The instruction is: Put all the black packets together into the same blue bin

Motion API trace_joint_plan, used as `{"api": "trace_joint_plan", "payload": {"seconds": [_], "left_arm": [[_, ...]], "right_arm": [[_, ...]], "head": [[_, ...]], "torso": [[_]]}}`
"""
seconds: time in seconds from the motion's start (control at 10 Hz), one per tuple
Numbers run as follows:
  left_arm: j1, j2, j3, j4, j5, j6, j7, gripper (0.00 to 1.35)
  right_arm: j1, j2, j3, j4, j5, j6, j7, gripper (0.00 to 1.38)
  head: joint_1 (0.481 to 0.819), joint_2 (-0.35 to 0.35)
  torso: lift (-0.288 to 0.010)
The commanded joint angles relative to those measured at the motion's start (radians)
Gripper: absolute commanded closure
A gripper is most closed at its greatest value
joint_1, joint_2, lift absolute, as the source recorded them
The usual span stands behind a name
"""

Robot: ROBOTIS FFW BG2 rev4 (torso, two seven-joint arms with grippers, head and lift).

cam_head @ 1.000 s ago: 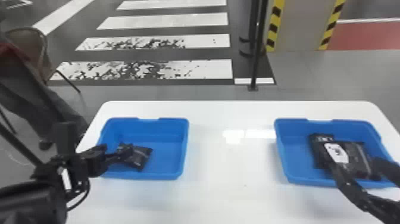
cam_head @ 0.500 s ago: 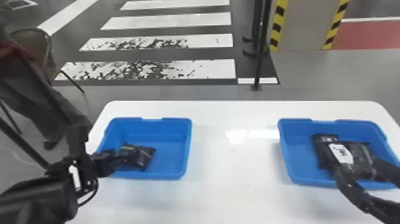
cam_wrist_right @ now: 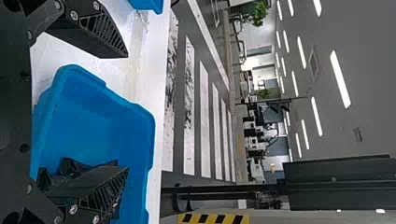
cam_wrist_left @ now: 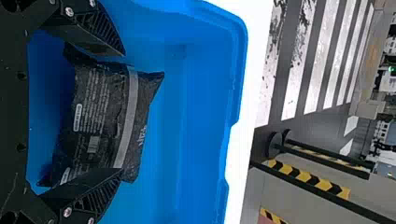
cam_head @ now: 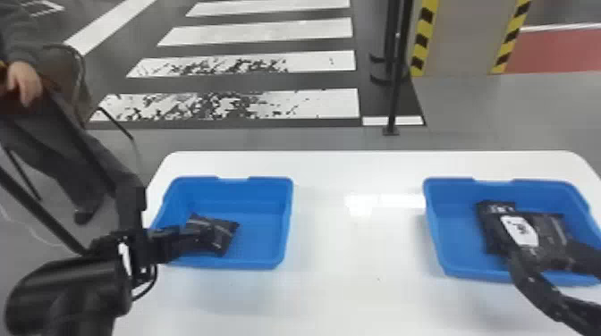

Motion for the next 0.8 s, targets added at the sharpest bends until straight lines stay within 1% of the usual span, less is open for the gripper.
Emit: {"api": "trace_joint_plan", "payload": {"seconds": [0.0,0.1,0.2,0.3,0.4,0.5,0.7], "left_arm": [[-0.012,0.001,0.0,0.019,-0.023,0.03,0.005,0.14],[-0.012,-0.002,0.0,0.019,-0.037,0.065,0.013,0.26],[-0.015,-0.002,-0.012,0.019,-0.063,0.104,0.023,0.69],[-0.015,-0.005,-0.02,0.019,-0.087,0.143,0.037,0.92],[-0.012,-0.008,-0.02,0.019,-0.085,0.141,0.04,1.14],[-0.007,-0.013,-0.01,0.016,-0.061,0.123,0.042,1.22],[0.002,-0.013,-0.008,-0.006,0.025,0.114,0.042,1.22]], "right_arm": [[-0.001,-0.002,0.0,0.004,-0.004,0.002,0.001,0.17],[-0.001,-0.002,0.0,0.004,-0.006,0.004,0.003,0.17],[-0.001,-0.002,0.0,0.007,-0.01,0.004,0.004,0.17],[-0.001,-0.003,0.0,0.007,-0.01,0.007,0.006,0.17],[-0.001,-0.003,0.0,0.009,-0.014,0.007,0.006,0.17],[-0.001,-0.003,0.0,0.009,-0.018,0.004,0.006,0.17],[0.002,-0.005,-0.002,0.009,-0.018,0.007,0.007,0.17]], "head": [[0.695,0.14],[0.695,0.142],[0.695,0.147],[0.695,0.152],[0.695,0.156],[0.695,0.157],[0.695,0.152]], "torso": [[-0.11],[-0.11],[-0.11],[-0.11],[-0.11],[-0.11],[-0.11]]}}
